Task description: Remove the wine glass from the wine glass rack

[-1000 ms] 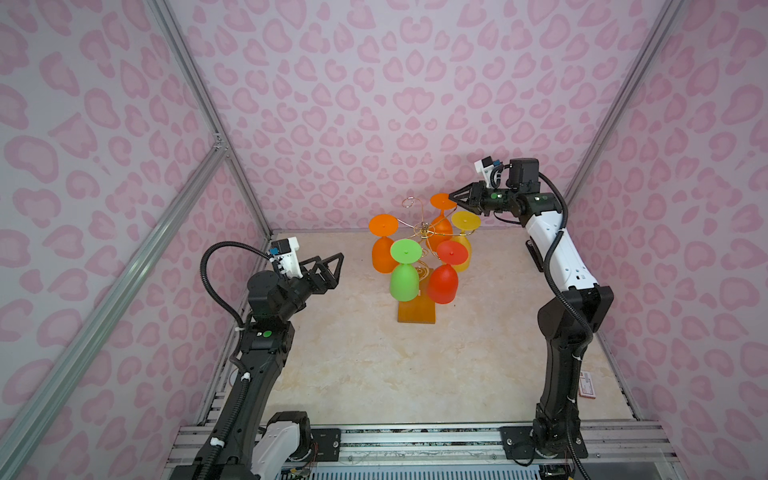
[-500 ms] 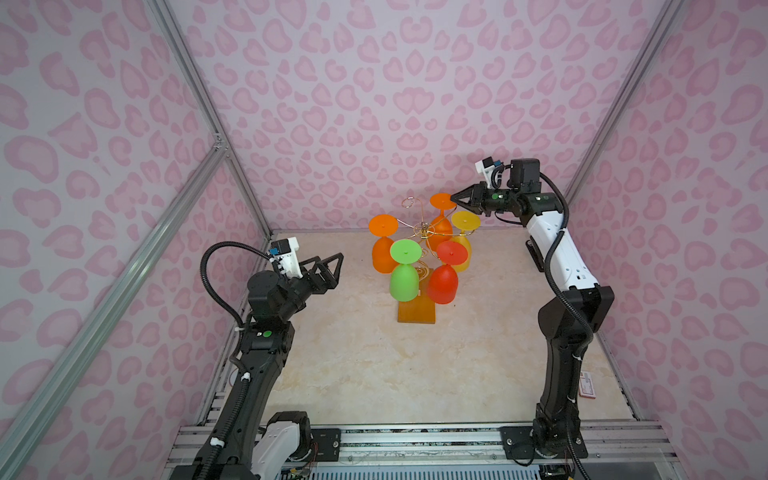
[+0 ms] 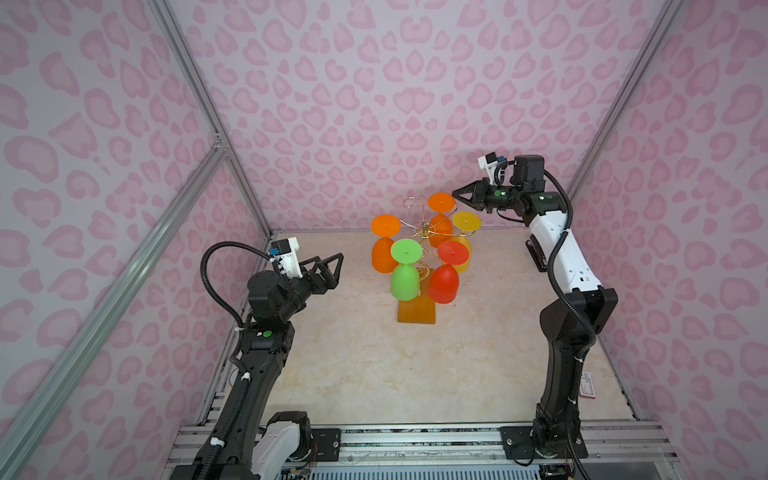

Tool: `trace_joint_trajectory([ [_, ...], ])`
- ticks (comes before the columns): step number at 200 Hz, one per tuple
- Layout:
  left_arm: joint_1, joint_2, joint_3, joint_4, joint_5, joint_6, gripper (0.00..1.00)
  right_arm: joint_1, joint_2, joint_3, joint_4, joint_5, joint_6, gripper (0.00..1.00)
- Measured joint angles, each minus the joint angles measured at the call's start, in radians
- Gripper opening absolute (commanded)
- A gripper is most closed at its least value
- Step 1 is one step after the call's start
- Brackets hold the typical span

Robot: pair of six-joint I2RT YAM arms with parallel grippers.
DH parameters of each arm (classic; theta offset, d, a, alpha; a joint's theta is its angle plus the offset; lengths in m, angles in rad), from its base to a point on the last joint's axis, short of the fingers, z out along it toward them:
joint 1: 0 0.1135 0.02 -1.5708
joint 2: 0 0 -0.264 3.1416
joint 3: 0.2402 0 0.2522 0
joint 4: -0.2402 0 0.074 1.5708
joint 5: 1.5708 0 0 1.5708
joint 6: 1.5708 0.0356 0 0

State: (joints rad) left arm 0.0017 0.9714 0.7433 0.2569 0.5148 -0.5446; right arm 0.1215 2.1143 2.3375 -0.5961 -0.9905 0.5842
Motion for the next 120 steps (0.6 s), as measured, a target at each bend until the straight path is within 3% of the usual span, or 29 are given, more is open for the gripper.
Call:
trace_joint_trajectory([
  [32, 0.000, 0.000, 0.000, 0.000, 0.000, 0.000, 0.95, 0.000, 0.000, 0.000, 0.000, -0.003, -0.001, 0.18],
  [45, 0.000, 0.000, 0.000, 0.000, 0.000, 0.000, 0.95, 0.000, 0.000, -0.002, 0.000, -0.003, -0.001, 0.26],
  [76, 0.000, 0.000, 0.000, 0.000, 0.000, 0.003, 0.95, -0.002, 0.000, -0.003, 0.001, -0.003, -0.001, 0.36],
  [120, 0.000, 0.005, 0.000, 0.000, 0.000, 0.003, 0.95, -0.004, 0.003, -0.003, 0.002, 0.000, -0.002, 0.40],
])
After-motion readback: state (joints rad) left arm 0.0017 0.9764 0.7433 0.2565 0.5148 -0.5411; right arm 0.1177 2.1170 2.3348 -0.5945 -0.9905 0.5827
